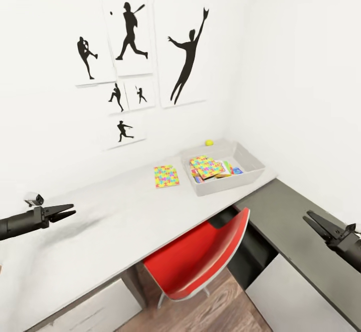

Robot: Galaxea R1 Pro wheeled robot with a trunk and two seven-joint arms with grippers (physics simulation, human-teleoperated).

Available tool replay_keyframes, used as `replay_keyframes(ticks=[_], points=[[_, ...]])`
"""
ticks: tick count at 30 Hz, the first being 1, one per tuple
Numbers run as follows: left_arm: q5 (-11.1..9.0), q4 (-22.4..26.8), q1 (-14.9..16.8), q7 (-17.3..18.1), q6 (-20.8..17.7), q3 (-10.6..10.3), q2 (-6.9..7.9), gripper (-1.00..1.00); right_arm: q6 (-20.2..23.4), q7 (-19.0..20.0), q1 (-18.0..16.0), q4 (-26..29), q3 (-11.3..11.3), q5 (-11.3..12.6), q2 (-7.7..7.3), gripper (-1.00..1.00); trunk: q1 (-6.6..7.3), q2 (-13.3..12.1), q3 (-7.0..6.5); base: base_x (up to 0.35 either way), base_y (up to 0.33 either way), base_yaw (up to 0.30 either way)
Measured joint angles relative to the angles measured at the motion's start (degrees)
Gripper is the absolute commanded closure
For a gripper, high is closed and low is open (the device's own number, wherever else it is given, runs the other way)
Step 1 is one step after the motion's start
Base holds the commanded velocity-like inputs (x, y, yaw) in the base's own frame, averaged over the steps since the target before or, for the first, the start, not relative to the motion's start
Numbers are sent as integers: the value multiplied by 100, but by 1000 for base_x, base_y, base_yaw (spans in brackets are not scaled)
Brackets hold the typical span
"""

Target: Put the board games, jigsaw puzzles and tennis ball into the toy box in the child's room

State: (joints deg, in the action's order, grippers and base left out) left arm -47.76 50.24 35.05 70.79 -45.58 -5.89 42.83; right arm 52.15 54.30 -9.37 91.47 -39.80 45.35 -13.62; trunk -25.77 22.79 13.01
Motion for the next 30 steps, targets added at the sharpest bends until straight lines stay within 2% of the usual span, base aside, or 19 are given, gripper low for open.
replay_keyframes(ticks=[3, 6, 8, 9, 11, 12, 13, 14, 16, 17, 19, 20, 21, 26, 30], points=[[-3, -1, 0, 6, 1, 3, 0, -100, -14, -23, 0, 0, 85, -4, 0, -100, 0, 0, 0, -171, 120, 286], [-4, -6, 0, 4, 1, 7, 0, -100, -20, -131, -5, 0, 418, -22, -2, -100, 1, 0, 0, -98, 104, 291], [-9, -5, 0, 4, 1, 8, 0, -100, 31, -466, -85, 0, 698, -34, -56, -100, 2, 0, 0, -38, 91, 292], [-10, -6, 0, 4, 1, 9, 0, -100, 56, -606, -129, 0, 755, -32, -72, -100, 2, 0, 0, -22, 59, 292], [-13, -8, 1, 7, 1, 8, -1, -100, 322, -1289, -531, 0, 960, -10, -91, -100, 1, 0, 0, -12, 34, 292], [-11, -8, 0, 7, 1, 9, 1, -100, 420, -1481, -687, 0, 1032, -8, -87, -100, 2, 0, 0, -7, 19, 292], [-12, -9, 1, 8, 2, 8, 3, -100, 580, -1853, -990, 0, 1210, 18, -81, -100, 2, -1, -1, -6, 16, 292], [-13, -8, 0, 8, 2, 9, 4, -100, 631, -2051, -1162, 0, 1323, 17, -79, -100, 2, 0, 0, -4, 10, 292], [-14, -10, 1, 9, 0, 9, 6, -100, 751, -2785, -1777, 1, 1822, 83, -81, -100, 2, -1, -1, -2, 6, 292], [-15, -9, 0, 9, -2, 12, 7, -100, 762, -2961, -1943, -1, 1959, 78, -83, -100, 2, 0, 0, -1, 3, 292], [-16, -10, 1, 9, -8, 13, 11, -100, 761, -3581, -2534, -60, 2449, 110, -71, -100, 2, 0, -1, -1, 2, 292], [-19, -9, 0, 9, -10, 15, 14, -100, 761, -3746, -2691, -114, 2577, 95, -69, -100, 2, 0, 0, 0, 1, 292], [-24, -9, 0, 9, -14, 14, 34, -100, 760, -4046, -2953, -253, 2807, 107, -64, -100, 2, 0, -1, 0, 1, 292], [-64, -15, 0, 16, -27, 11, 198, -100, 758, -4990, -3735, -784, 3570, 98, 5, -100, 2, 0, 0, 9, 0, 292], [-69, -27, -1, 141, -24, 11, 257, -100, 758, -5342, -3950, -989, 3900, 65, 51, -100, 5, 1, 0, 206, 0, 292]])
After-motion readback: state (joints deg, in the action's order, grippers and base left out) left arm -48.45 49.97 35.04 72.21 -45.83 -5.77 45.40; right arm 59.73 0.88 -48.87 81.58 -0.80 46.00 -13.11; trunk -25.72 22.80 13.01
